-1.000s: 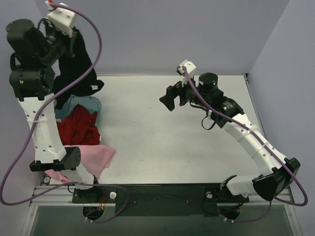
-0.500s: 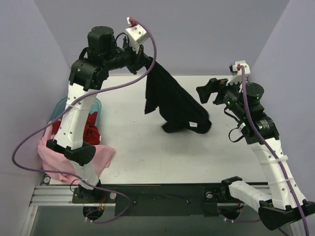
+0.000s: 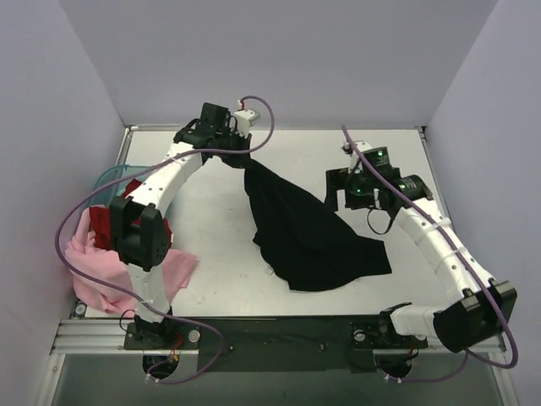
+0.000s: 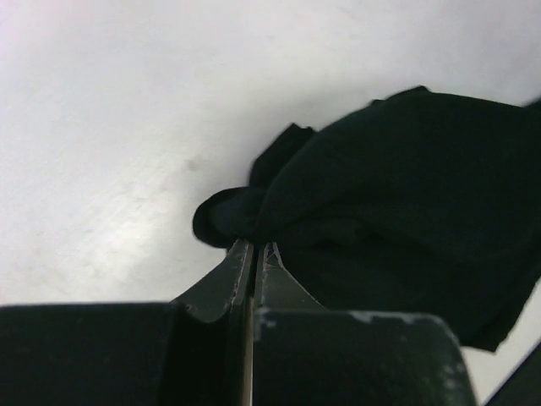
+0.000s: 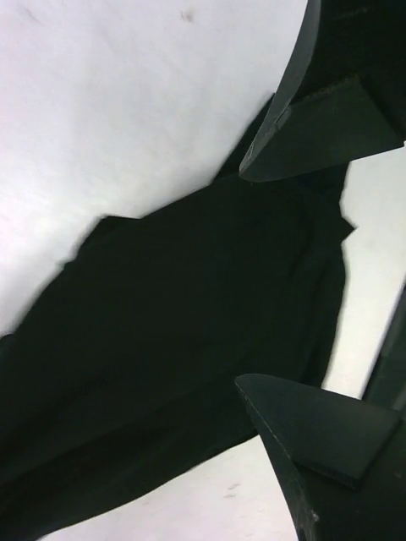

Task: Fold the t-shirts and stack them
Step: Move the tshirt to the center of the board, then flatten out the tshirt

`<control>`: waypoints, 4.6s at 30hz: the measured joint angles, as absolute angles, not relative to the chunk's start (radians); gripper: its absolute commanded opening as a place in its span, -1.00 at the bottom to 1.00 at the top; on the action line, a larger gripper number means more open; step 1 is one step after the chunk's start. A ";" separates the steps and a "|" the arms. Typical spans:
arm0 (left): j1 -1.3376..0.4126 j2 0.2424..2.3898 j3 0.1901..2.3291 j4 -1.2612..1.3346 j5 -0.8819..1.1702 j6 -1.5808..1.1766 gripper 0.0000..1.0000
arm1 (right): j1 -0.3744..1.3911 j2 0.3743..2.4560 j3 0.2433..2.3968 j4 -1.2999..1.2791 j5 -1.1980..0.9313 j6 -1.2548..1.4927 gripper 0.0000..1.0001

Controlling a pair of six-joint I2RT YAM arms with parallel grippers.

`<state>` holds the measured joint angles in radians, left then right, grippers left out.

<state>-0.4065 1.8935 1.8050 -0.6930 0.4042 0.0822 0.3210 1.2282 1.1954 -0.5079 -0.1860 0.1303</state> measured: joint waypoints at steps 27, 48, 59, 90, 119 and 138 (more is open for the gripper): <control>0.174 1.683 1.805 -0.739 0.626 0.041 0.56 | 0.938 1.901 1.314 -0.794 -0.296 -0.301 0.22; 0.190 1.643 1.898 -0.788 0.524 0.146 0.73 | 0.609 1.870 2.246 -0.611 -0.701 0.134 -1.00; 0.167 1.623 1.933 -0.757 0.487 0.197 0.48 | 0.034 1.266 1.282 -0.166 -0.897 0.580 -1.00; -0.247 1.675 1.134 -1.002 0.319 0.639 -1.00 | -0.405 1.388 0.995 -0.413 -0.613 0.420 -1.00; -0.145 1.554 1.853 -0.949 0.250 0.619 -1.00 | -0.441 1.157 1.398 -0.131 -0.793 0.650 -1.00; -0.319 1.465 1.018 -0.893 0.294 0.630 -1.00 | -0.249 1.111 0.841 -0.484 -0.218 0.497 0.29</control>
